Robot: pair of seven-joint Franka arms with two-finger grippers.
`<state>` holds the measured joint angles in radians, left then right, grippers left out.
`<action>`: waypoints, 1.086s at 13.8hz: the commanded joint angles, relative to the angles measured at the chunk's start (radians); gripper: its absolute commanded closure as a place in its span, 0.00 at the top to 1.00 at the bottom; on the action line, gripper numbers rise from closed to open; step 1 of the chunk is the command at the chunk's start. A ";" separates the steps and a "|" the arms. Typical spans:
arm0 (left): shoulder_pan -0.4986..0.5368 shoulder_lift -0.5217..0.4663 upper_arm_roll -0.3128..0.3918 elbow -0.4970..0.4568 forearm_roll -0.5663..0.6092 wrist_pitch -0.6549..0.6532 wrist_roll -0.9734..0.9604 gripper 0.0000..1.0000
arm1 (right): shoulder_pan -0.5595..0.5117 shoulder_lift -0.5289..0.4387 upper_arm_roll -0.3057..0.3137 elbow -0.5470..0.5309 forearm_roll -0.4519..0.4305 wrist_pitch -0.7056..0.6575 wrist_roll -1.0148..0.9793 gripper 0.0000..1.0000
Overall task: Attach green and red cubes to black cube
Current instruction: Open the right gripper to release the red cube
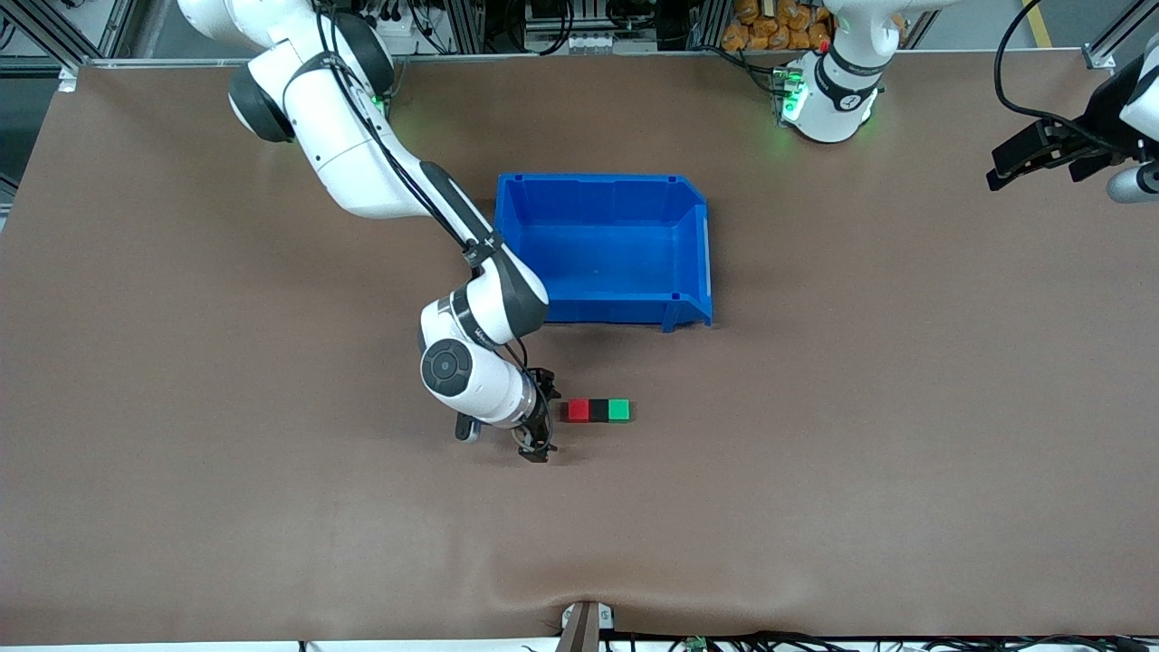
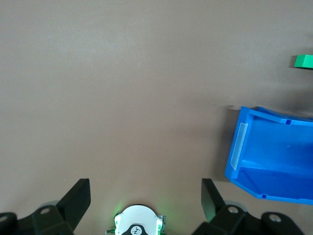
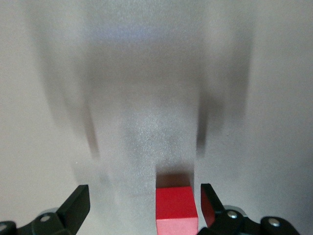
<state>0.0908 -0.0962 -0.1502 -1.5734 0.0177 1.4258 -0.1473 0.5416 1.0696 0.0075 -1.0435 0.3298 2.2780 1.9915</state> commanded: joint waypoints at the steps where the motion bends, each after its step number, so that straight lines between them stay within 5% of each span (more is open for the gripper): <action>1: 0.001 0.007 -0.003 0.019 0.005 -0.004 -0.005 1.00 | -0.014 -0.023 0.009 -0.012 -0.011 -0.028 -0.019 1.00; 15: 0.004 0.033 -0.011 0.019 0.010 0.013 0.012 1.00 | -0.060 -0.046 0.005 -0.010 -0.011 -0.087 -0.131 1.00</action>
<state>0.0901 -0.0782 -0.1552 -1.5725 0.0177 1.4399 -0.1475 0.4996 1.0500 0.0025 -1.0428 0.3291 2.2200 1.8909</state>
